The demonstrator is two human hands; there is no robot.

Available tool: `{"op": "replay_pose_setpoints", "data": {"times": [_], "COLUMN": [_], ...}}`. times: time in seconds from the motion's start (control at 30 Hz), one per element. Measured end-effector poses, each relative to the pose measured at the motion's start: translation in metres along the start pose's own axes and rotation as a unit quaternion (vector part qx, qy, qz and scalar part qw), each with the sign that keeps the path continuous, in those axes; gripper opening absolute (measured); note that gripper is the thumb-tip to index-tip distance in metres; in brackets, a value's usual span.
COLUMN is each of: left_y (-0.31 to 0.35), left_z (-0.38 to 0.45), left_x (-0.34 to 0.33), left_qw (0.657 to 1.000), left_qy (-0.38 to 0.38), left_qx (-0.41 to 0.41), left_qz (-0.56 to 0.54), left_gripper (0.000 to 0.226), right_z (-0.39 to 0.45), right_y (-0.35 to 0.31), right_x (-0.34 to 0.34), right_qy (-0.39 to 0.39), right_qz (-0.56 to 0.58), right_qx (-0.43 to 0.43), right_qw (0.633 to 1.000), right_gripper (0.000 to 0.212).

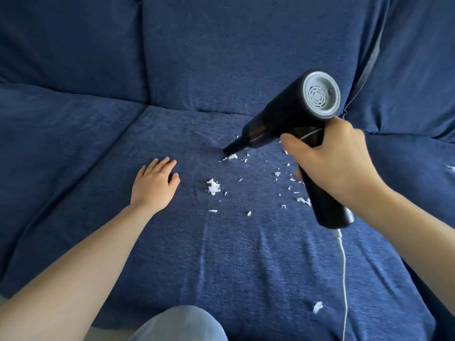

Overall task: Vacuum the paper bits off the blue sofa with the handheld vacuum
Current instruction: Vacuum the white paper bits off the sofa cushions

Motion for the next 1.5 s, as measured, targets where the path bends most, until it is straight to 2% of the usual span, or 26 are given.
{"op": "replay_pose_setpoints", "data": {"times": [0.33, 0.47, 0.77, 0.97, 1.17, 1.5], "left_y": [0.013, 0.026, 0.045, 0.044, 0.043, 0.044], "left_z": [-0.007, -0.017, -0.044, -0.050, -0.050, -0.051], "left_x": [-0.004, -0.006, -0.008, -0.005, -0.004, -0.005], "left_qw": [0.999, 0.998, 0.998, 0.999, 0.999, 0.999], "left_qy": [-0.033, -0.049, -0.040, -0.010, 0.005, -0.004], "left_qx": [0.033, 0.046, 0.046, 0.041, 0.035, 0.034], "left_qz": [0.006, 0.007, -0.002, -0.010, -0.022, -0.010], "left_gripper": [0.052, 0.054, 0.052, 0.050, 0.049, 0.050], "right_z": [0.006, 0.007, -0.028, -0.034, -0.035, -0.056], "right_y": [0.020, 0.025, 0.007, 0.016, 0.029, 0.001], "right_x": [0.012, 0.020, 0.014, 0.011, -0.005, -0.001], "right_qy": [0.027, 0.010, -0.024, -0.050, -0.123, -0.090], "right_qz": [-0.013, -0.004, 0.034, 0.064, 0.195, 0.143], "right_qx": [0.020, 0.009, 0.044, -0.020, -0.105, -0.045], "right_qw": [0.999, 1.000, 0.998, 0.997, 0.967, 0.985], "right_gripper": [0.032, 0.038, 0.026, 0.025, 0.037, 0.034]}}
Point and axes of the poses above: each hand's wrist, its own z-axis towards the middle knuckle, its own x-axis out of the back of the hand, y = z × x, the point moved 7 cm from there along z, towards the middle knuckle, and after that the axes turned 5 degrees about -z, right-handed, at the moved point
